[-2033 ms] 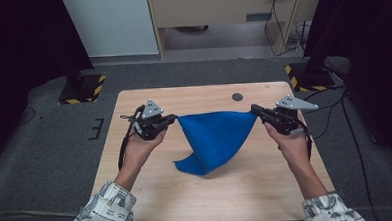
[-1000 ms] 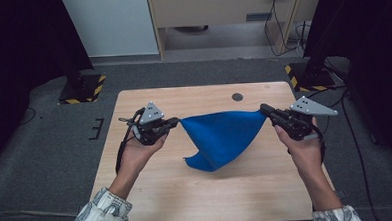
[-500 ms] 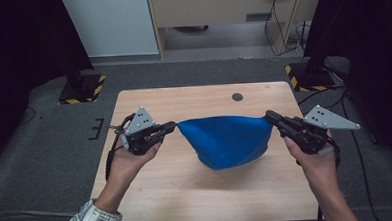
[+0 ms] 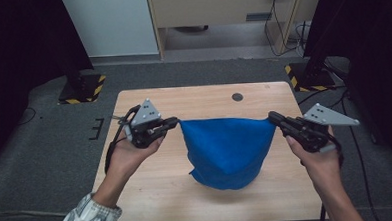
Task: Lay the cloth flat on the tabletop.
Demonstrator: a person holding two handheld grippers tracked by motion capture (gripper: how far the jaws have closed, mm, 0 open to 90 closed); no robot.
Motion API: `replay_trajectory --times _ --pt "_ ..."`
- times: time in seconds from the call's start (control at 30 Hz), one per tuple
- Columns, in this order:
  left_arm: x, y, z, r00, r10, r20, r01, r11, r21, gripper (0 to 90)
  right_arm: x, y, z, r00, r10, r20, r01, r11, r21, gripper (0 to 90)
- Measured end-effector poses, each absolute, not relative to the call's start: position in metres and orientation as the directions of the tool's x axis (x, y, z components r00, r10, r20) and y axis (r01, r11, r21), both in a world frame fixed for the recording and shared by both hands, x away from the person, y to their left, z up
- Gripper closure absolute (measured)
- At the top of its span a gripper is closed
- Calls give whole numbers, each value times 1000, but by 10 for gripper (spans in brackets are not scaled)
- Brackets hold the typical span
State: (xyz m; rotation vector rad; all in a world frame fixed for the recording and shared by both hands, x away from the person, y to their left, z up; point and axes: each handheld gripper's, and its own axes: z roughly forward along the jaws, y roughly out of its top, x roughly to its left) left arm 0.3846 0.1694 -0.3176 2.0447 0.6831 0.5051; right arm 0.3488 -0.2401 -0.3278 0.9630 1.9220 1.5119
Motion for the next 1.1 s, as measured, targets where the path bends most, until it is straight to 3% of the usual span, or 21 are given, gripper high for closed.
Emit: replay_trajectory --times 0.43,1.1 --pt "466 155 -377 711 703 4 419 -427 801 853 429 -243 -390 -524 847 87 343 117 932 876" --pt "498 147 -403 666 746 -17 479 -410 776 848 466 -233 -421 -490 867 91 399 131 908 871"
